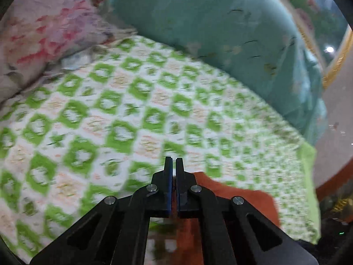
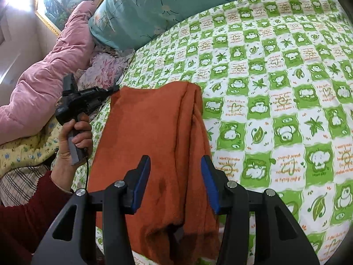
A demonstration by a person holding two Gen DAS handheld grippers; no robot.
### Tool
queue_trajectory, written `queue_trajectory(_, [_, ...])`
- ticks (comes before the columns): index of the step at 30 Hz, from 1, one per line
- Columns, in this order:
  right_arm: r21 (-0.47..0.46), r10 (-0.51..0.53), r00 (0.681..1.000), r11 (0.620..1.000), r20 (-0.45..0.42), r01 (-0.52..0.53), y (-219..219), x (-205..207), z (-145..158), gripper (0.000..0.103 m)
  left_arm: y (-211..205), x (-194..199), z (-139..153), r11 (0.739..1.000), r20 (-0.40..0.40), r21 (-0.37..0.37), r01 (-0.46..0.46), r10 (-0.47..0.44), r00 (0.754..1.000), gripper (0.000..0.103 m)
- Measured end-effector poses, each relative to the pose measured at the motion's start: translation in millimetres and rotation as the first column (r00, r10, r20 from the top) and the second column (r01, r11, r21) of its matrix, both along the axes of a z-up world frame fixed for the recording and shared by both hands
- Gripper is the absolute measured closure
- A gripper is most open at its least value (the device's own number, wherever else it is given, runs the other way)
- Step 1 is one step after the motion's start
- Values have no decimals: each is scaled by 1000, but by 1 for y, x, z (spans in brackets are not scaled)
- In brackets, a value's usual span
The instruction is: Fold small clothes
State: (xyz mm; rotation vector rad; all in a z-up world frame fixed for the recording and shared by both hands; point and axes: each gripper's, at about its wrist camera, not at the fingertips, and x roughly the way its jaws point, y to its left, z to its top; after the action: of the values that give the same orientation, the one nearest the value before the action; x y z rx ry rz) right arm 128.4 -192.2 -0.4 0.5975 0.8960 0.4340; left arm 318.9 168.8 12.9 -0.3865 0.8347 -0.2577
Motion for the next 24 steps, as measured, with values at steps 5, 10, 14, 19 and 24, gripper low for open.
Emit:
queue_trajectory(5, [-26,17,1000,1000,11,-17,2,16,6,54,4,-49,2,1000,-11,-16,14,-14,1000,89])
queue_trajectory(10, [-29,74,997,997,0,-74,21,46,3,54,-17,-119,-9,998,-49,18,60,-59,997,64])
queue_trajectory(14, [-27,102,992,994,-72,-104,32,66,-11,91,-33,-152,-14,993,-72,91,81,-75,995,51])
queue_trajectory(19, [14,101,992,995,81,-102,18,53,34,93,-46,-178,-17,985,-87,130,113,-102,991,50])
queue_trajectory(24, [-114,88,994,989,-61,-94,23,65,-16,93,-49,-182,-37,987,-139,129,96,-78,987,47])
